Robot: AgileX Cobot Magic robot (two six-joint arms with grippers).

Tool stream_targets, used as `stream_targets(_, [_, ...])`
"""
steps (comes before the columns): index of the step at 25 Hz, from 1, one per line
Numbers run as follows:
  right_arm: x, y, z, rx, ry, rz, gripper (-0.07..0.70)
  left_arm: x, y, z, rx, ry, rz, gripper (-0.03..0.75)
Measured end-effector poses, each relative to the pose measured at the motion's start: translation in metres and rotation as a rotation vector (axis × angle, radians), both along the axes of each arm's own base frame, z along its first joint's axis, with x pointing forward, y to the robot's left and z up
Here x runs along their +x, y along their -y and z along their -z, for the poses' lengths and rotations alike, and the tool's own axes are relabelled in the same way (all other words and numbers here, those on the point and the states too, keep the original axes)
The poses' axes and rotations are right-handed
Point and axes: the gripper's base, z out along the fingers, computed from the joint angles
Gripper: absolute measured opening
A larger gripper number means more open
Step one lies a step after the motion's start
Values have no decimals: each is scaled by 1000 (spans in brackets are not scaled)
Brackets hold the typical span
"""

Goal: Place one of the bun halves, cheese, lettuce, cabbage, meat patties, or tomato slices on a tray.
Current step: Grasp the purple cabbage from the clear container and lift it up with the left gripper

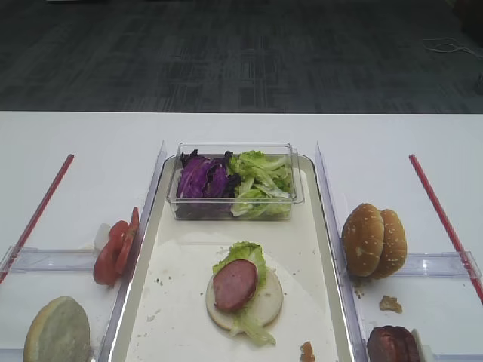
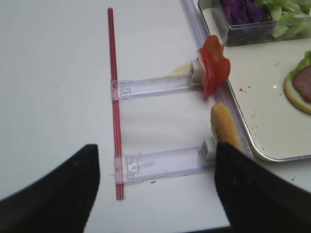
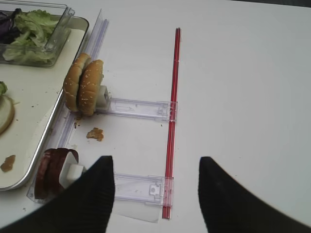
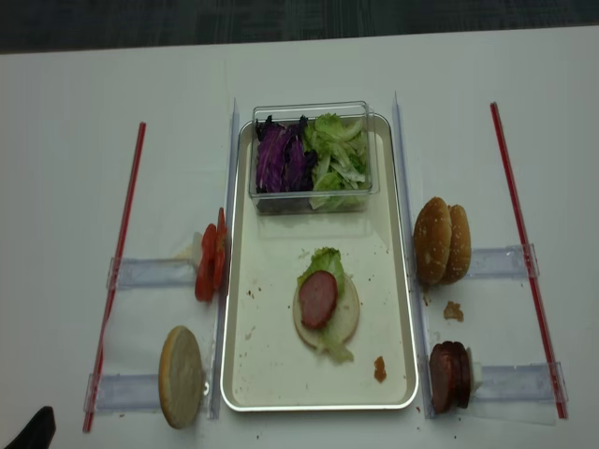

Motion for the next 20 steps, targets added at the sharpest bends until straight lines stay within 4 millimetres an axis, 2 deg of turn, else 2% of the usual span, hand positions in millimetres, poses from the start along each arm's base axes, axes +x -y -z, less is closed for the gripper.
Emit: stream_targets(20, [0,0,0,0,0,0,412,0,0,0,0,0,0,474])
